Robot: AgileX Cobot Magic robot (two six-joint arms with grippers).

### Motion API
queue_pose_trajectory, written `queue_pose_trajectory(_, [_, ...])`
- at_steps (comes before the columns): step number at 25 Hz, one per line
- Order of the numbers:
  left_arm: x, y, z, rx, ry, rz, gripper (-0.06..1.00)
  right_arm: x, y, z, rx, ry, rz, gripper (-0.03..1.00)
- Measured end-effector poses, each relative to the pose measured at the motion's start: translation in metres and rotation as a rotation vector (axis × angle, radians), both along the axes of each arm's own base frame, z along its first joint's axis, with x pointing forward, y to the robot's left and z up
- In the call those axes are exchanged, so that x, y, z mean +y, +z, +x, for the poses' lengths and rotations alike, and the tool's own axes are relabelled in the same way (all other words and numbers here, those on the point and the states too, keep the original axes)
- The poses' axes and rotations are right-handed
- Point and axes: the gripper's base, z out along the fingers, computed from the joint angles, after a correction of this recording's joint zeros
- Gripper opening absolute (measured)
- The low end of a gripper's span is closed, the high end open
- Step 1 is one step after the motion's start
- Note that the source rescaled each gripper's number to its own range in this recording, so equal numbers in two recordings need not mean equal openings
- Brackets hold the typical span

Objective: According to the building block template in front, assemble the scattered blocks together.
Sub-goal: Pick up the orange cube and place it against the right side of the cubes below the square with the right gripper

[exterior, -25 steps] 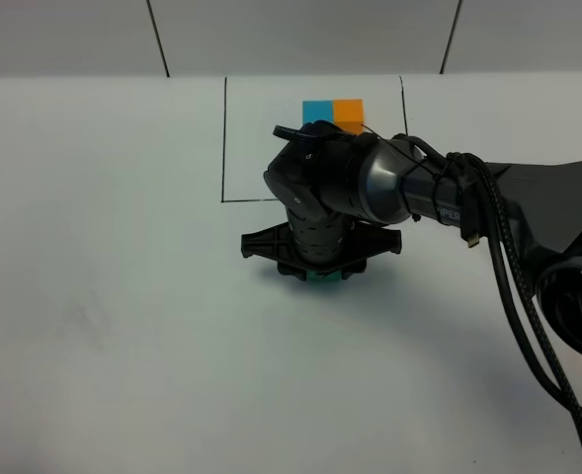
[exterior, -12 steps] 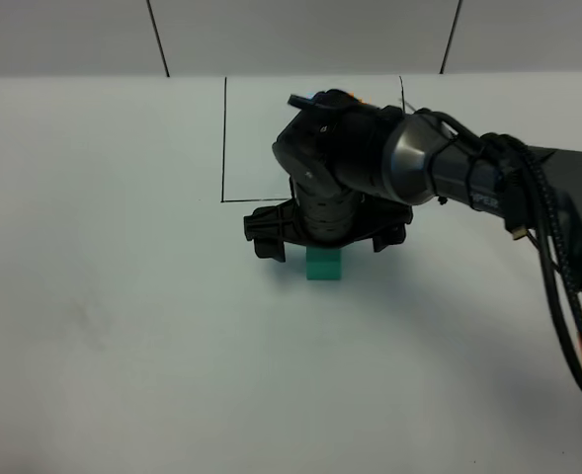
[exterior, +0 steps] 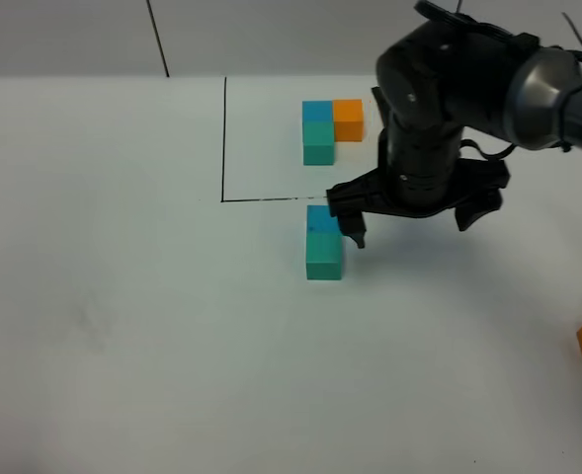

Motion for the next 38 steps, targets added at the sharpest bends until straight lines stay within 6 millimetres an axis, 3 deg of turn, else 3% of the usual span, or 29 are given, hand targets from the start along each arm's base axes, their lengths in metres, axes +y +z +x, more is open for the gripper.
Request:
queue_pose_trajectory(6, [0.000,0.000,0.000,0.000,0.000,0.000,0.68,-0.071,0.004,-0.041,-0.018,-0.119,0.023,1.00])
queue_pose_trajectory(9, [0.000,0.000,0.000,0.000,0.000,0.000,0.68,-0.102,0.015,-0.065,-0.046,-0.188,0.034,1.00])
queue_pose_trajectory(14, [0.000,0.000,0.000,0.000,0.000,0.000,0.68,-0.141,0.031,-0.104,-0.103,-0.215,0.017,1.00])
queue_pose_trajectory(19, [0.000,0.000,0.000,0.000,0.000,0.000,0.68,-0.167,0.022,-0.132,-0.077,-0.154,-0.007,1.00])
queue_pose_trajectory(31, [0.000,0.000,0.000,0.000,0.000,0.000,0.68,-0.204,-0.012,-0.140,-0.129,-0.164,0.078,1.00])
queue_pose_trajectory(38, [0.000,0.000,0.000,0.000,0.000,0.000,0.68,-0.209,-0.038,-0.127,-0.077,-0.130,0.067,1.00])
